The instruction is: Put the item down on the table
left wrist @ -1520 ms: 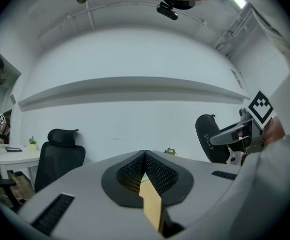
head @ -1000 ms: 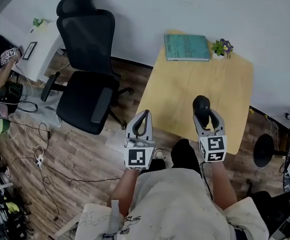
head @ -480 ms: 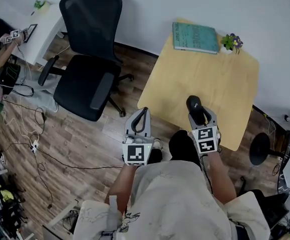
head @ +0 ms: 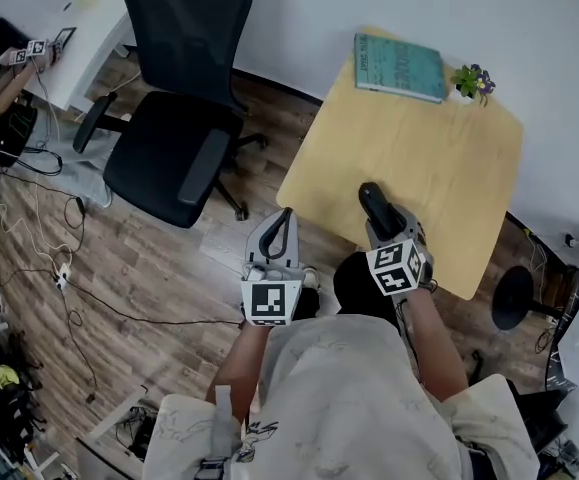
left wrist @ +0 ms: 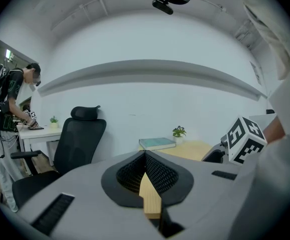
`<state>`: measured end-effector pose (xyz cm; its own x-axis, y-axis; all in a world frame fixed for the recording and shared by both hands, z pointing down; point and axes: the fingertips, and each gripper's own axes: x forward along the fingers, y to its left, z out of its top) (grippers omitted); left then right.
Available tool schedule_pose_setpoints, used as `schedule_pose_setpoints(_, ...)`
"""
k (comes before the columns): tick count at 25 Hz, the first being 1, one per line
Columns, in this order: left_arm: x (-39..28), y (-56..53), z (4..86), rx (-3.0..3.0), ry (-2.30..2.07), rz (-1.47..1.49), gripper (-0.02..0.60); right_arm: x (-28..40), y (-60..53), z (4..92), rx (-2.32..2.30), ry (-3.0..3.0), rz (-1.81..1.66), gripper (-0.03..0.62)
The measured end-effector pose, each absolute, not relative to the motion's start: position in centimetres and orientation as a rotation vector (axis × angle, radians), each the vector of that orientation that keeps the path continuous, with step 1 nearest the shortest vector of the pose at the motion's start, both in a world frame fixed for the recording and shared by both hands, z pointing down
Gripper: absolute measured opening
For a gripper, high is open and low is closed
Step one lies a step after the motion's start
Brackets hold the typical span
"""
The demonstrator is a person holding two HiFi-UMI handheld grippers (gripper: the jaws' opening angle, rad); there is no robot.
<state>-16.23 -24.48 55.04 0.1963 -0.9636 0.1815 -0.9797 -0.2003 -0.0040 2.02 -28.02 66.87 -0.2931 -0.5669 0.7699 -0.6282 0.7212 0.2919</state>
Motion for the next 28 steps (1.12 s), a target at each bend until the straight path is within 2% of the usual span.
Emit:
schedule_pose_setpoints(9,-15.7,-24.6,55.0,2.356,-1.888,0.210,0.008,1.6,-27.7,67.1,0.875,-1.946,0.000,0.246)
schedule_pose_setpoints(13,-15.5,-24.6,54.9,2.362,-1.882,0.206,0.008,1.7,-27.6,67.3,0.868,-1.944,-0.008,0.259)
schedule_pose_setpoints(19,-15.9,-24.2,54.6,2.364,-1.889,0.205,0.008,0.8,-26.2,67.3,0.817,-1.978,0.032,0.318)
schedule_pose_setpoints(28,-16.0,-23.9,53.7,2.401,-1.875,0.200,0.009,-0.3,-26.1,65.1,0.877,-2.044,0.080,0.324)
